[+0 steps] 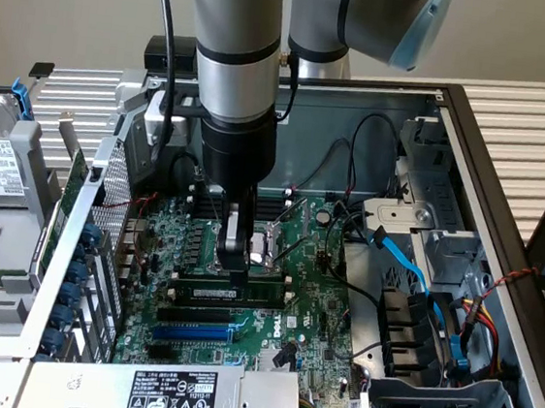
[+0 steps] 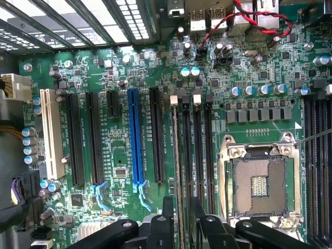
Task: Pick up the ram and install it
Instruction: 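Insert the ram into the slot, then press down the ram until it locks into place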
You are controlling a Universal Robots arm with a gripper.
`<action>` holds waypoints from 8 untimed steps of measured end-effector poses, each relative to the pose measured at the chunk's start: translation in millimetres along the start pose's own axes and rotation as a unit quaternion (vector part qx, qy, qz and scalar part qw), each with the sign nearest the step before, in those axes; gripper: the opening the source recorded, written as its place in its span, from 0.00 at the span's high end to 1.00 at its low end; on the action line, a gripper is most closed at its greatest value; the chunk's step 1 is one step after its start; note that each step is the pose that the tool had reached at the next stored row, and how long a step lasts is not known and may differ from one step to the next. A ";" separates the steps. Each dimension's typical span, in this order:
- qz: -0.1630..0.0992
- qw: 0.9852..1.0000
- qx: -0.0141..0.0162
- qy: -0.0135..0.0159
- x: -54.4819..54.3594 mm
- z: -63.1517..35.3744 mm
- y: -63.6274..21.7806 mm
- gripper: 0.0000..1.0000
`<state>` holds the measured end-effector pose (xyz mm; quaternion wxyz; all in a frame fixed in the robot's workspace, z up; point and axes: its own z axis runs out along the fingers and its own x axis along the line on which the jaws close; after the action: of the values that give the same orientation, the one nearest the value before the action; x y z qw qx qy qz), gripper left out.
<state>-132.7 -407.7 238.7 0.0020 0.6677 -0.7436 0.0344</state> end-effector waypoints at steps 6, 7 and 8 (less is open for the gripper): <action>0.003 1.000 -0.001 0.000 0.1 -0.4 -0.1 0.73; 0.003 1.000 -0.002 0.001 0.1 -0.7 -0.2 0.73; 0.003 1.000 -0.004 0.001 0.1 -0.8 -0.3 0.73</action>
<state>-132.4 -407.7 239.6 0.0047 0.6651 -0.7460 0.0323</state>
